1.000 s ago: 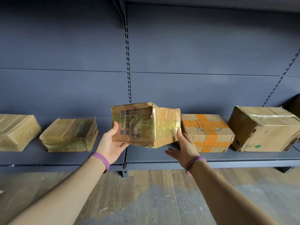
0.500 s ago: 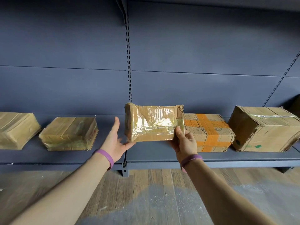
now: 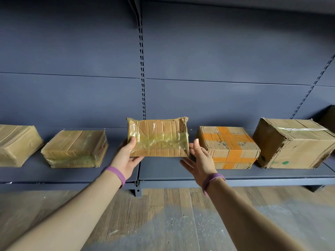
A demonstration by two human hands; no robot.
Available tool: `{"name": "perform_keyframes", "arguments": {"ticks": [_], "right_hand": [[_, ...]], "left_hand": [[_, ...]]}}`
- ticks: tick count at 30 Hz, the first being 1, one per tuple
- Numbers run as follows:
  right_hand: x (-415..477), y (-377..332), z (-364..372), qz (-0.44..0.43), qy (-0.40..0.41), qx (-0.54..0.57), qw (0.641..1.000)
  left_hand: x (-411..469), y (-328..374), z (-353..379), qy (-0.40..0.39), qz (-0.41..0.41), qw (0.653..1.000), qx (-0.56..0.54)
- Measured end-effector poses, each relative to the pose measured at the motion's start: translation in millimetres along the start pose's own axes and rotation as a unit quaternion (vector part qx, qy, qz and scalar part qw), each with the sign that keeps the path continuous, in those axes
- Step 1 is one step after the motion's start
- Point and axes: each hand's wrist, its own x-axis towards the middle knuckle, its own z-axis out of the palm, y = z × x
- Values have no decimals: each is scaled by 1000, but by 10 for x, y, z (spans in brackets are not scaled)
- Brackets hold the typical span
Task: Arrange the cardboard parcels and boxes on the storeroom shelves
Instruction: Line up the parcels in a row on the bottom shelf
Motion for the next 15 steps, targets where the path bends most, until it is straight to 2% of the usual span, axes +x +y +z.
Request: {"name": "perform_keyframes", "arguments": {"ticks": [4, 10, 15], "right_hand": [[36, -1, -50, 27, 31, -2, 999], [32, 39, -111, 61, -8, -14, 998], [25, -11, -161, 74, -35, 61, 995]], "left_hand": [[-42, 35, -47, 5, -2, 1000, -21], [-72, 55, -75, 7, -15, 999, -41], [-130, 54, -61, 3, -26, 999, -43]]}}
